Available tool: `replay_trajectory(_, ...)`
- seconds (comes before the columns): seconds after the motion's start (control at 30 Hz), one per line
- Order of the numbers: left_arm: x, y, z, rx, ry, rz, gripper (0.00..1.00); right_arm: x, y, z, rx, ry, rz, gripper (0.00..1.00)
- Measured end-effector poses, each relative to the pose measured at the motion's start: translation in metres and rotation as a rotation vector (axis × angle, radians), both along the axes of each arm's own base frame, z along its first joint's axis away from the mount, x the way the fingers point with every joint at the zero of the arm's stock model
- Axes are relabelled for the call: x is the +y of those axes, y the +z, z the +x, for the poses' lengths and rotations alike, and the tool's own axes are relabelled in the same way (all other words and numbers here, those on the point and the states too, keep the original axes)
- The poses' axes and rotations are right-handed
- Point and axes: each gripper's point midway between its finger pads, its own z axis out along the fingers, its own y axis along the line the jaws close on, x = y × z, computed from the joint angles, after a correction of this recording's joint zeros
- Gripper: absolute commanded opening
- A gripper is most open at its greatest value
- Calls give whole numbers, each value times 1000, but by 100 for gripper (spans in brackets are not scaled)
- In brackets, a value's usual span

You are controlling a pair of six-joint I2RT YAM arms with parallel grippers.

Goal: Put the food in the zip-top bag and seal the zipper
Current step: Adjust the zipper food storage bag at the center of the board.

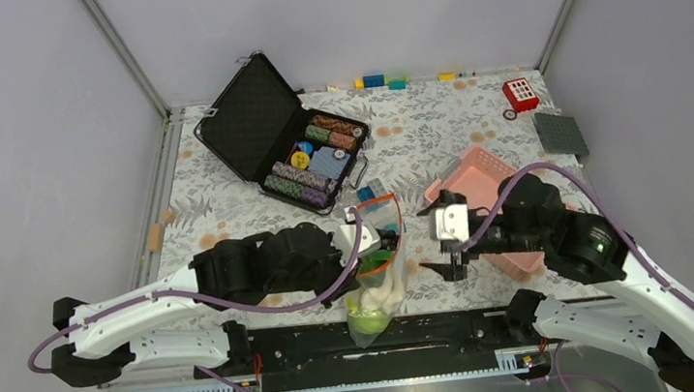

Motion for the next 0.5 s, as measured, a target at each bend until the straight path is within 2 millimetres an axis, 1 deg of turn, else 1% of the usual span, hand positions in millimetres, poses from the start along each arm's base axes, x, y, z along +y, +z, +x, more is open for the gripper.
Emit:
replay_trajectory(0.07, -2, 2, -8, 19, -58, 10, 0, 11, -5, -13, -41, 162, -36, 95)
replay_trajectory(0.13, -2, 0, -18, 40, -124, 22, 0, 20, -14, -17, -62, 272, -86, 96)
replay_trajectory(0.23, 3, -4, -33, 71, -215, 45, 0, 32, -22, -10, -57, 345, -166, 98)
replay_trajectory(0.3, 4, -5, -38, 78, -252, 48, 0, 41, -28, -2, -45, 373, -220, 99)
replay_trajectory(0.5, 6, -7, -51, 114, -341, 68, 0, 51, -45, 15, -61, 404, -314, 100)
